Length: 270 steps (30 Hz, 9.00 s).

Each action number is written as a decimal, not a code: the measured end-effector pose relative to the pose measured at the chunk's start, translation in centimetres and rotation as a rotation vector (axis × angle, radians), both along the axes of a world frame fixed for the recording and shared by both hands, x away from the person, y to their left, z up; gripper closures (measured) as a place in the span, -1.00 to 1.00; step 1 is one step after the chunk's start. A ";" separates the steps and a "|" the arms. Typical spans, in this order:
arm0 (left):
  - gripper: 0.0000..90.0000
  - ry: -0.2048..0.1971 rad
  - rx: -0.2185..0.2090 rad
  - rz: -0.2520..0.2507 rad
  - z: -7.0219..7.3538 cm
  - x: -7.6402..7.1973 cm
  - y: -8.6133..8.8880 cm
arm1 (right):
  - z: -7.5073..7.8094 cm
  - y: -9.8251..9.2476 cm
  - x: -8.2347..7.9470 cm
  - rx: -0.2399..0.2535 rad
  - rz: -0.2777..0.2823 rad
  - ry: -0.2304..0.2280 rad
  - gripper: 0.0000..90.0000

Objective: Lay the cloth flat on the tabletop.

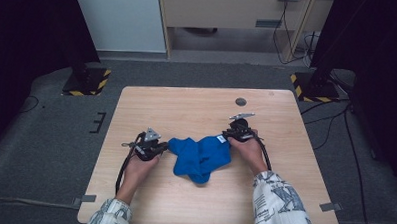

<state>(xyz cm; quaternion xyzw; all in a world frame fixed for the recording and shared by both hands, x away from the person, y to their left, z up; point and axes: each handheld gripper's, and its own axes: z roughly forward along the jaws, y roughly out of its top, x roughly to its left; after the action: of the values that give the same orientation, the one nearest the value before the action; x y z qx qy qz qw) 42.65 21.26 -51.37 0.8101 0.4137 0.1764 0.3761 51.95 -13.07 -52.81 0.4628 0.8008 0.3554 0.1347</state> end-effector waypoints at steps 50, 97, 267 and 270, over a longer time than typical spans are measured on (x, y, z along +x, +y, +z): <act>0.89 -0.146 -0.075 -0.032 9.2 2.5 -2.3 | 10.7 -8.6 -4.6 0.248 0.016 -0.217 1.00; 0.85 -0.265 -0.110 -0.054 13.8 2.0 -2.5 | 16.3 -9.9 -6.1 0.244 0.001 -0.347 1.00; -0.58 -0.061 -0.053 0.083 7.6 7.5 0.3 | 7.6 -7.7 1.6 0.146 -0.188 -0.111 -0.62; -0.66 -0.050 -0.061 0.082 7.6 7.4 0.2 | 7.8 -7.5 1.4 0.153 -0.179 -0.109 -0.70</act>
<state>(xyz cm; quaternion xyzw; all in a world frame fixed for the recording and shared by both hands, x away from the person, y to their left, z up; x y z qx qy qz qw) 50.00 21.48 -43.72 0.7762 0.4420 0.1990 0.4033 53.33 -20.54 -45.05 0.5213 0.7185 0.4265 0.1734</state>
